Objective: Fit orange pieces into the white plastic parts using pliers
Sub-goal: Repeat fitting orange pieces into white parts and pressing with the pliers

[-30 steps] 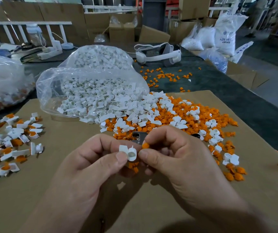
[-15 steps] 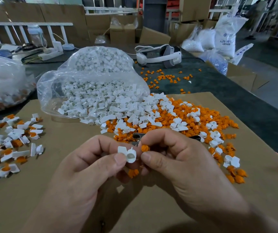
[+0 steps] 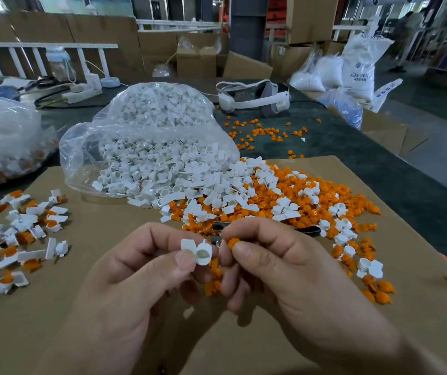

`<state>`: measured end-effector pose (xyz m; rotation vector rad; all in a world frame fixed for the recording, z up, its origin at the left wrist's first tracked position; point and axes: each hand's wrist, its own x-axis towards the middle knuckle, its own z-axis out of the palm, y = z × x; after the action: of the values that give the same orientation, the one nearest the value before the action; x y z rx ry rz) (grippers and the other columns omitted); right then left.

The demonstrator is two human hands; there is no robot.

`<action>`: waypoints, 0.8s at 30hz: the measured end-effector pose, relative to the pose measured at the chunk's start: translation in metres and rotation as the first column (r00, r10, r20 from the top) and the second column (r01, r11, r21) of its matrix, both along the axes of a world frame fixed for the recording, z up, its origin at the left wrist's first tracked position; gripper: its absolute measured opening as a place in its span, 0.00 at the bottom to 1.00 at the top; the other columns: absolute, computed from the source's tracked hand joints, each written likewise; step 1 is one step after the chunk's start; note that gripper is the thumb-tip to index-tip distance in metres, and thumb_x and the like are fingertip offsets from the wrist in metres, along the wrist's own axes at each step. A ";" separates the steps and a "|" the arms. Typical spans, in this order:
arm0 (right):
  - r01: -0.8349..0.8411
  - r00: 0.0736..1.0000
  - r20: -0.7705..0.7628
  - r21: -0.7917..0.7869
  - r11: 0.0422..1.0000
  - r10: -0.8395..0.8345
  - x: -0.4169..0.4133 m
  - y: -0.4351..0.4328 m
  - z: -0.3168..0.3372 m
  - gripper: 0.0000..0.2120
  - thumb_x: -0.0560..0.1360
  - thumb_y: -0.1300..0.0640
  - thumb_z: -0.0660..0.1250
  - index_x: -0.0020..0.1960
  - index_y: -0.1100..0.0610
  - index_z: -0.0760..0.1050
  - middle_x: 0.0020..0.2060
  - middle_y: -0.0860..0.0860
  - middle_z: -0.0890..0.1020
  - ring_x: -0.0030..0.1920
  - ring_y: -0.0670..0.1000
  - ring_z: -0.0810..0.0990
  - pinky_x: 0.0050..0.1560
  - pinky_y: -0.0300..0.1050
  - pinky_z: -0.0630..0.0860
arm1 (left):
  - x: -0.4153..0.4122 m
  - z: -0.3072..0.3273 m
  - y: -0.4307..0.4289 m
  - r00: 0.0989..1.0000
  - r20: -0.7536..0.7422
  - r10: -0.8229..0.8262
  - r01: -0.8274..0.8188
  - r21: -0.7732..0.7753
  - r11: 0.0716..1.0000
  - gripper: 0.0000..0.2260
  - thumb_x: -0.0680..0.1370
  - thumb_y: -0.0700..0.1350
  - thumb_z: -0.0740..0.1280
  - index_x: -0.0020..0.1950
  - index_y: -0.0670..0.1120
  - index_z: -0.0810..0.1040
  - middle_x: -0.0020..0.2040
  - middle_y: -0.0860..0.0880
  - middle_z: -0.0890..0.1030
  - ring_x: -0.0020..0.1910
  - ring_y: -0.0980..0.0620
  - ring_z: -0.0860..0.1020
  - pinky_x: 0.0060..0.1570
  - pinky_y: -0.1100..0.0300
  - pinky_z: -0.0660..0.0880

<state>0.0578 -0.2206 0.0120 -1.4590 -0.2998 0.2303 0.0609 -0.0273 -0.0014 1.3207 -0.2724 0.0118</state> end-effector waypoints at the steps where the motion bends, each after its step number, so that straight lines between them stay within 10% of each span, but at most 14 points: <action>1: -0.013 1.000 -0.009 -0.060 0.998 0.012 -0.001 0.000 0.002 0.07 0.77 0.51 0.63 0.51 0.48 0.78 0.37 0.54 0.81 0.34 0.55 0.80 0.36 0.49 0.76 | 0.002 -0.001 0.000 0.998 -0.046 0.034 -0.035 -0.023 0.999 0.23 0.55 0.57 0.83 0.39 0.43 0.84 0.39 0.35 0.83 0.32 0.46 0.80 0.29 0.60 0.76; 10: -0.277 0.952 -0.069 -0.605 0.747 0.298 -0.003 -0.007 0.016 0.09 0.80 0.52 0.63 0.54 0.51 0.82 0.37 0.39 0.80 0.38 0.31 0.74 0.48 0.24 0.68 | 0.020 0.002 0.009 0.930 -0.281 0.238 -0.253 -0.018 0.967 0.03 0.61 0.46 0.71 0.31 0.47 0.82 0.30 0.40 0.80 0.22 0.49 0.76 0.26 0.63 0.68; 14: 0.047 0.990 -0.130 -0.083 0.995 -0.057 0.006 -0.009 0.027 0.11 0.77 0.51 0.66 0.59 0.49 0.77 0.44 0.50 0.85 0.41 0.47 0.84 0.43 0.46 0.80 | 0.022 0.001 0.007 0.928 -0.300 0.223 -0.237 -0.010 0.972 0.06 0.57 0.45 0.73 0.30 0.45 0.82 0.32 0.36 0.81 0.23 0.49 0.77 0.18 0.60 0.71; 16: 0.316 0.949 -0.079 0.275 0.908 -0.306 0.015 -0.014 0.032 0.21 0.75 0.52 0.67 0.67 0.43 0.69 0.54 0.49 0.83 0.49 0.56 0.85 0.44 0.51 0.82 | 0.021 -0.003 0.006 0.927 -0.319 0.197 -0.204 0.012 0.979 0.10 0.53 0.44 0.77 0.30 0.45 0.81 0.33 0.35 0.81 0.24 0.47 0.77 0.19 0.59 0.72; 20: 0.169 0.986 0.039 -0.286 0.943 -0.165 0.010 -0.008 0.023 0.20 0.79 0.52 0.65 0.63 0.31 0.63 0.52 0.35 0.80 0.41 0.48 0.85 0.39 0.42 0.81 | 0.020 -0.007 0.005 0.914 -0.381 0.140 -0.133 0.045 0.990 0.12 0.55 0.43 0.79 0.32 0.42 0.80 0.29 0.35 0.77 0.23 0.43 0.75 0.20 0.58 0.71; 24: 0.304 0.876 0.470 -0.709 0.637 0.105 0.001 0.001 0.011 0.11 0.78 0.42 0.61 0.60 0.38 0.66 0.45 0.38 0.76 0.45 0.39 0.76 0.44 0.31 0.70 | 0.022 -0.007 0.005 0.915 -0.371 0.160 -0.147 0.065 0.987 0.13 0.50 0.40 0.78 0.31 0.43 0.80 0.28 0.37 0.77 0.22 0.46 0.75 0.20 0.59 0.72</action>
<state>0.0592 -0.2191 0.0227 -2.4036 -0.5574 -0.1396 0.0824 -0.0224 -0.0082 1.3481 0.1597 -0.1138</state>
